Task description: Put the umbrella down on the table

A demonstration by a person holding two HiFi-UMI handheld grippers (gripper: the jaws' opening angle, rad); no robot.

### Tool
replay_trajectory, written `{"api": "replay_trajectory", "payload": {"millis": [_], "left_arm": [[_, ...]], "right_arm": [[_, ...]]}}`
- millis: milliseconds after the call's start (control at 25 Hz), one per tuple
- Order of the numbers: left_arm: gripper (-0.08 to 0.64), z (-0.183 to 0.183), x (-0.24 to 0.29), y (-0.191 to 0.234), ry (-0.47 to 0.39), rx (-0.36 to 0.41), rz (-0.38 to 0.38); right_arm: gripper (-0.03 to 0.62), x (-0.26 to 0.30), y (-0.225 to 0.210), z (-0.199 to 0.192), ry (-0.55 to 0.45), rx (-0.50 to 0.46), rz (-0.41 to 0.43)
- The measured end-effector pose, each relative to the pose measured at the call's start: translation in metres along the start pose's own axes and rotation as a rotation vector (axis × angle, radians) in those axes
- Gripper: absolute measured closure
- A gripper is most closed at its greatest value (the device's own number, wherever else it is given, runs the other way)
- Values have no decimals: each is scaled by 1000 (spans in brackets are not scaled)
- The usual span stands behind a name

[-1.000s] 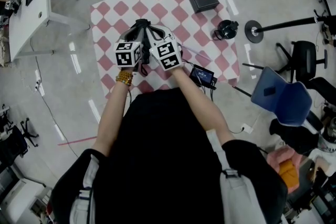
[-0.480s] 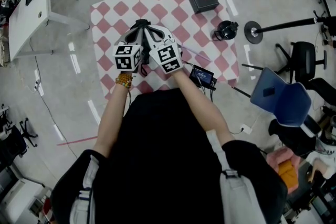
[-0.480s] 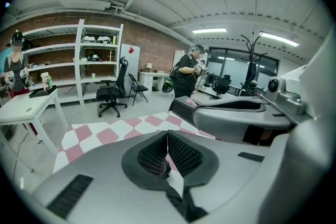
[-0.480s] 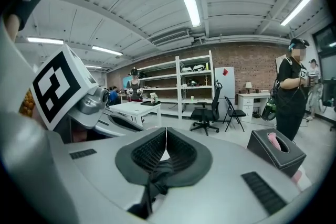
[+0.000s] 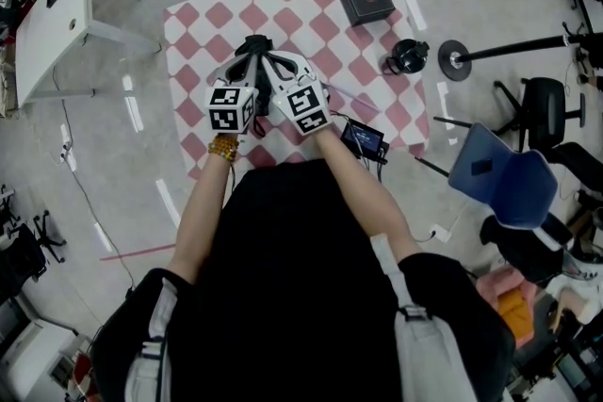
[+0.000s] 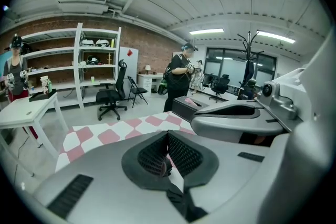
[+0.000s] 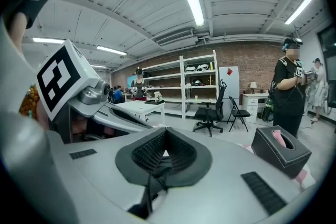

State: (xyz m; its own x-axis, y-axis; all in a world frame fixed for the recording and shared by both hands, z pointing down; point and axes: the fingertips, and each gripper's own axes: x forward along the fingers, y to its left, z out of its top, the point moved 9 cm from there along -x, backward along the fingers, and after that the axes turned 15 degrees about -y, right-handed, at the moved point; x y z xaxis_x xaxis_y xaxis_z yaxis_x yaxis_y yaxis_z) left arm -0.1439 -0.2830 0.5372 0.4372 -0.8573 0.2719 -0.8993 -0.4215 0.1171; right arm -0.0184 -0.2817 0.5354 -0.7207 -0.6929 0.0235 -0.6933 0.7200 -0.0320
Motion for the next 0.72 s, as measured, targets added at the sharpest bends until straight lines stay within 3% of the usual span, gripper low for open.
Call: {"api": "replay_trajectory", "payload": {"millis": [720], "left_arm": [[546,-16,-3,0,42,0,-1]], "right_arm": [[577,0,4,-13,42,22,50]]}}
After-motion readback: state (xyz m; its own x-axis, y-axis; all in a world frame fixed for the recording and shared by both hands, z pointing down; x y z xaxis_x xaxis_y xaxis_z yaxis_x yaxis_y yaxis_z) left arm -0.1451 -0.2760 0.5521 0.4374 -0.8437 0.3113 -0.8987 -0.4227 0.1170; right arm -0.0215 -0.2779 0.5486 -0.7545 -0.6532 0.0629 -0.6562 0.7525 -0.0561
